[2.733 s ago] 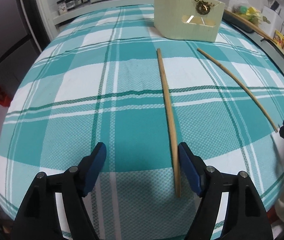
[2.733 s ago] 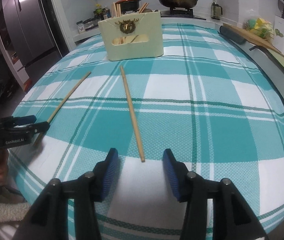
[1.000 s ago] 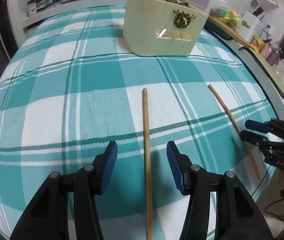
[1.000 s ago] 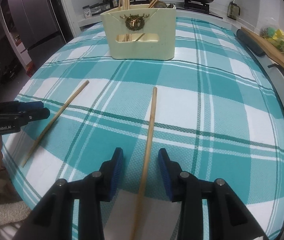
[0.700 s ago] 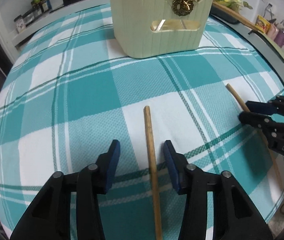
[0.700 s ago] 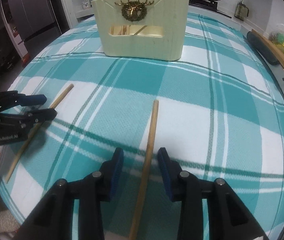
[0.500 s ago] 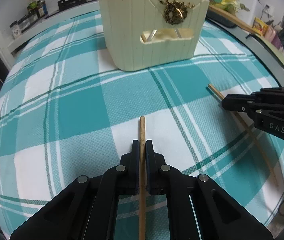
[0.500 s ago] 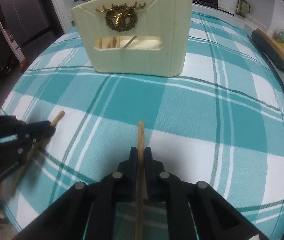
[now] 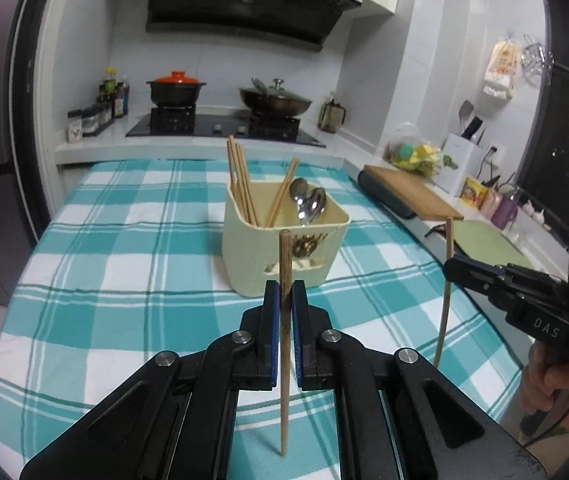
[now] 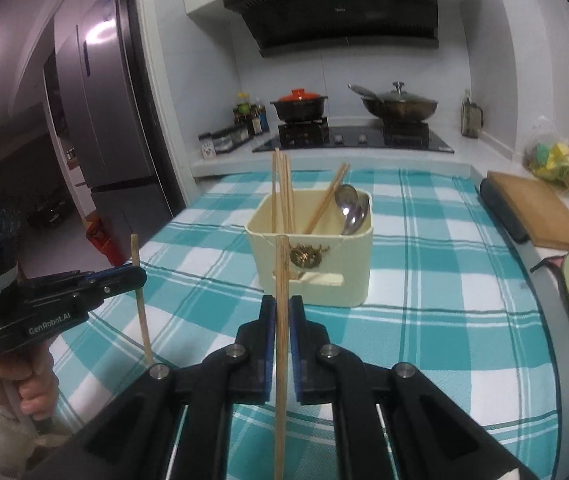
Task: Organize utensils
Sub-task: 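Carry both chopsticks over the holder and open both grippers to drop them in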
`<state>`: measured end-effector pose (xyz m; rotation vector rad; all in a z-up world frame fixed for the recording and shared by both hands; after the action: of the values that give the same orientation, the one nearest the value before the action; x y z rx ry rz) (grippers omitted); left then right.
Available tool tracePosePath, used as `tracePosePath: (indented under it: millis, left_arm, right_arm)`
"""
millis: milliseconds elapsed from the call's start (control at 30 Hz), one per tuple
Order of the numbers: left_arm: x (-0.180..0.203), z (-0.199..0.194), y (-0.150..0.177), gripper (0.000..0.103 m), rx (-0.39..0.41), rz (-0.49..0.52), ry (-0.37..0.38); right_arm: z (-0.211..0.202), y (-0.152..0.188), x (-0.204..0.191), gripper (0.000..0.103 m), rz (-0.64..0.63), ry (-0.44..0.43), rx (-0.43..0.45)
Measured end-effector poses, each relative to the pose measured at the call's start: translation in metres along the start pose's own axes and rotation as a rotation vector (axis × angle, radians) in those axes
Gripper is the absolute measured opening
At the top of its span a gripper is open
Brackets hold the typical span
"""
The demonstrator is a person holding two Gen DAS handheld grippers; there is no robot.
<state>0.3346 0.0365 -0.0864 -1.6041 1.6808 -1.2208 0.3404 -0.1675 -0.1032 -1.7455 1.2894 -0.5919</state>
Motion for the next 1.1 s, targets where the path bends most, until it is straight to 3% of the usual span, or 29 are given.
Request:
tracePosePath:
  millis: [300,800,1100]
  left_arm:
    - [0.009,-0.036,-0.013,0.004,0.076,-0.005,0.021]
    - [0.017,-0.05,-0.016,0.004,0.087,0.026,0.026]
    - [0.017,-0.05,-0.033,0.004,0.09,0.037,0.043]
  right_arm:
    - [-0.05,-0.024,-0.021,0.007,-0.023,-0.022,0.218]
    - [-0.061,-0.019,-0.02,0.007,0.019,-0.062,0.144]
    - [-0.069,-0.032,-0.02,0.007,0.007,-0.053,0.176]
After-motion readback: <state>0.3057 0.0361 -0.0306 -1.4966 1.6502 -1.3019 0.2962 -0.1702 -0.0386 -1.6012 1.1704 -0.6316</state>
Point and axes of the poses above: each gripper's, at about its wrist camera, not at the fingertips, and z roughly the way its jaws point, x to its right, y to its underside, the point moved 9 cm from there along z, roughly the way its jaws point, and after that the axes turned 4 degrees about x, right-handed, at the moved point
